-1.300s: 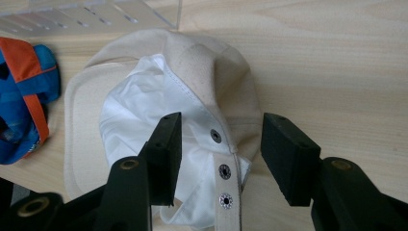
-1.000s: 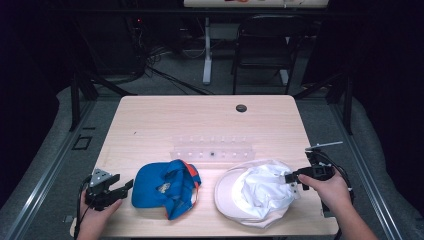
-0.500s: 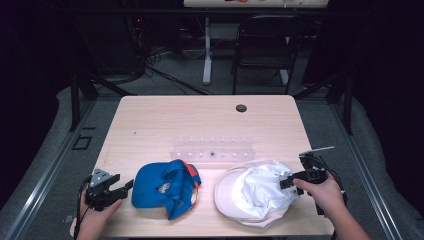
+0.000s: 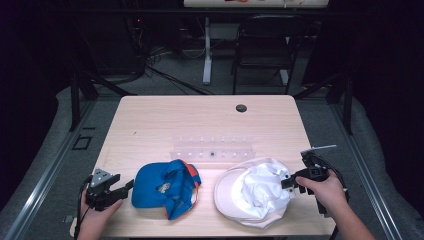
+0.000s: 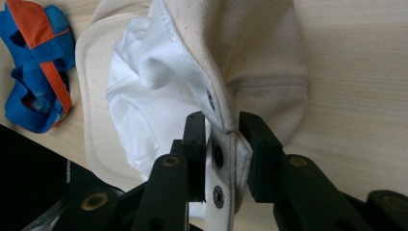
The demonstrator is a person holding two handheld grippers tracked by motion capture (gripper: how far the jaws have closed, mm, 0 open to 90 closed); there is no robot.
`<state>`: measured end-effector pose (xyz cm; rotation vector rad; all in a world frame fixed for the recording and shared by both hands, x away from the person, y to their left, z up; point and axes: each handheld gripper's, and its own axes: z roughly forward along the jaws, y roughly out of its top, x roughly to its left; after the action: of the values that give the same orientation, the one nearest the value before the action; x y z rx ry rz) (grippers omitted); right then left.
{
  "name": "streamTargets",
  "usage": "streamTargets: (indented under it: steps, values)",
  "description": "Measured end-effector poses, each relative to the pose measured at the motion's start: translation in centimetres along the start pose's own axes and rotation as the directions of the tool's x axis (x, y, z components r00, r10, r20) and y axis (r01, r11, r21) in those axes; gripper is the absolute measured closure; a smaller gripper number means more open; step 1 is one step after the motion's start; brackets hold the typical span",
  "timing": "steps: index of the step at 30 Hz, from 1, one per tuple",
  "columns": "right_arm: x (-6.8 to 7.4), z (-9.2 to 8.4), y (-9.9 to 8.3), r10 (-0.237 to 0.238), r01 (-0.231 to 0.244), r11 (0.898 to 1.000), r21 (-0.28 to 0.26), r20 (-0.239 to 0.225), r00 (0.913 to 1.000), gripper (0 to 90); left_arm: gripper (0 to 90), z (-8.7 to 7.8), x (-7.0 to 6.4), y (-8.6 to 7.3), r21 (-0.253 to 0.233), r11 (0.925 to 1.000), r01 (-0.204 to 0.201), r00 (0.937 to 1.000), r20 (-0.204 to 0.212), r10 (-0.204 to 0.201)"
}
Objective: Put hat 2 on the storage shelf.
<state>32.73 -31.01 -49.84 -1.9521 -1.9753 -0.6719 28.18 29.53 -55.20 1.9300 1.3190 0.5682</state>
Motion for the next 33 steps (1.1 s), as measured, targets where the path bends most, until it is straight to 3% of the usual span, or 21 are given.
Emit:
streamTargets:
  steps: [2,8,9,10,14,16,17,18,22,33]
  values:
    - [0.2,-0.1,0.0,0.006,-0.006,1.0,-0.018,-0.001,1.0,76.3,41.9,0.0,0.0,0.0,0.0,1.0,0.002,1.0,0.001,-0.002]
    - [0.9,-0.5,0.4,-0.004,0.004,1.0,0.018,0.004,1.0,80.9,41.9,0.0,0.1,-0.1,-0.011,0.9999,0.009,1.0,-0.003,-0.009]
    - [1.5,-0.5,0.5,0.0,0.0,1.0,0.021,0.024,0.9997,81.1,41.9,0.0,0.2,-0.1,-0.011,0.9999,0.01,0.9999,-0.003,-0.01]
    - [1.5,-0.7,0.7,-0.025,0.025,0.999,0.041,0.017,0.9995,81.1,41.9,0.0,0.2,-0.1,-0.011,0.9999,0.01,0.9999,-0.003,-0.01]
    - [2.3,-0.9,0.8,-0.004,0.003,1.0,0.025,0.021,0.9998,81.2,41.9,0.0,0.1,-0.1,-0.01,0.9999,0.01,0.9999,-0.003,-0.01]
    - [2.7,-1.4,1.0,-0.011,0.009,0.998,0.059,0.022,0.9997,81.2,41.9,0.0,0.0,-0.1,-0.011,0.9999,0.01,0.9999,-0.003,-0.01]
    - [3.2,-1.5,1.1,0.005,-0.005,0.999,0.049,0.016,0.9999,81.3,41.9,-0.1,0.0,-0.1,-0.012,0.9999,0.012,0.9999,-0.004,-0.012]
    - [3.2,-1.8,1.2,-0.017,0.016,0.996,0.089,0.016,0.9997,81.3,41.9,-0.1,0.0,-0.1,-0.012,0.9999,0.012,0.9999,-0.004,-0.012]
    - [4.3,-2.2,1.4,0.007,-0.008,0.997,0.082,0.017,0.9998,81.3,41.9,-0.1,0.1,-0.1,-0.01,0.9999,0.011,0.9999,-0.002,-0.011]
    - [6.6,-3.4,2.0,0.027,-0.023,0.992,0.123,-0.033,0.9991,81.3,41.9,-0.1,0.2,-0.1,-0.003,0.9999,0.01,0.9999,0.0,-0.01]
